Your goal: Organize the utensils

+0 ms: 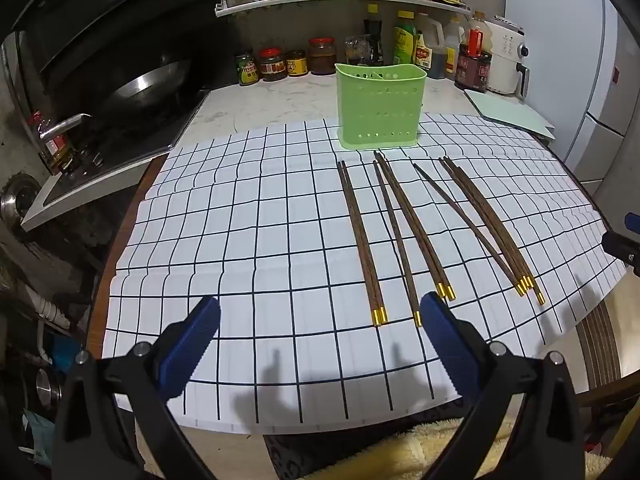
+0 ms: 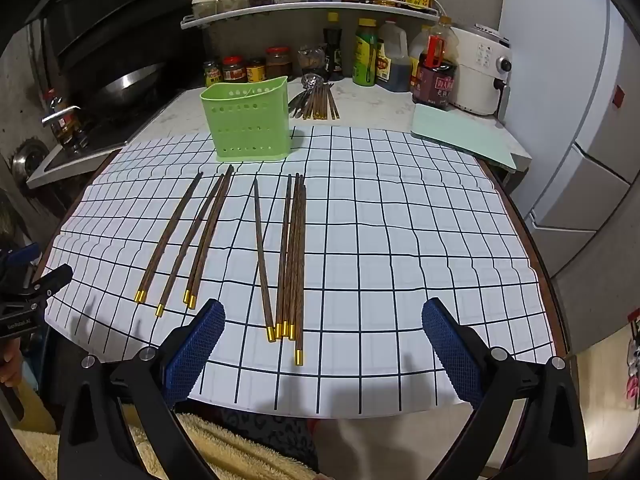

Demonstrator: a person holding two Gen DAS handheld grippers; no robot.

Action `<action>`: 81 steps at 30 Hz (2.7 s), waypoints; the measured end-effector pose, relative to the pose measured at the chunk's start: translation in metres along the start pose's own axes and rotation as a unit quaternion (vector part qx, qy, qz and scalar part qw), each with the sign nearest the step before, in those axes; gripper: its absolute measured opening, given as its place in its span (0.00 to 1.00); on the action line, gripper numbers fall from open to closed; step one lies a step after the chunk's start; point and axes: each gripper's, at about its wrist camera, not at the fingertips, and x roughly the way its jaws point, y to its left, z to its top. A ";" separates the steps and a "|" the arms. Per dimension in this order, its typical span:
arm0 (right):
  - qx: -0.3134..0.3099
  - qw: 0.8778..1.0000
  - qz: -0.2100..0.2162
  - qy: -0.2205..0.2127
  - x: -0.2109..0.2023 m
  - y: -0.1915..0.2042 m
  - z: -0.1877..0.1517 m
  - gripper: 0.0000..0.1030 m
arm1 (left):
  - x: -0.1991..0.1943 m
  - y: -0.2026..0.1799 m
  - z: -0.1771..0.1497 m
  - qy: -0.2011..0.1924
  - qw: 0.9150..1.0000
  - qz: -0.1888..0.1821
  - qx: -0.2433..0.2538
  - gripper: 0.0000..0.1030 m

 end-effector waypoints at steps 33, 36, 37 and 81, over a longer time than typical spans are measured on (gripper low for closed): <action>0.010 1.000 0.004 0.002 0.005 -0.006 0.003 0.94 | 0.006 0.005 0.001 0.001 1.000 -0.002 -0.003 0.94; 0.010 1.000 0.003 0.003 0.005 -0.006 0.003 0.94 | 0.006 0.005 0.001 0.001 1.000 -0.002 -0.003 0.94; 0.010 1.000 0.003 0.002 0.005 -0.006 0.003 0.94 | 0.006 0.005 0.001 0.001 1.000 -0.002 -0.004 0.94; 0.014 1.000 0.003 0.004 0.006 -0.010 0.004 0.94 | 0.004 0.014 0.001 -0.001 1.000 0.000 -0.009 0.94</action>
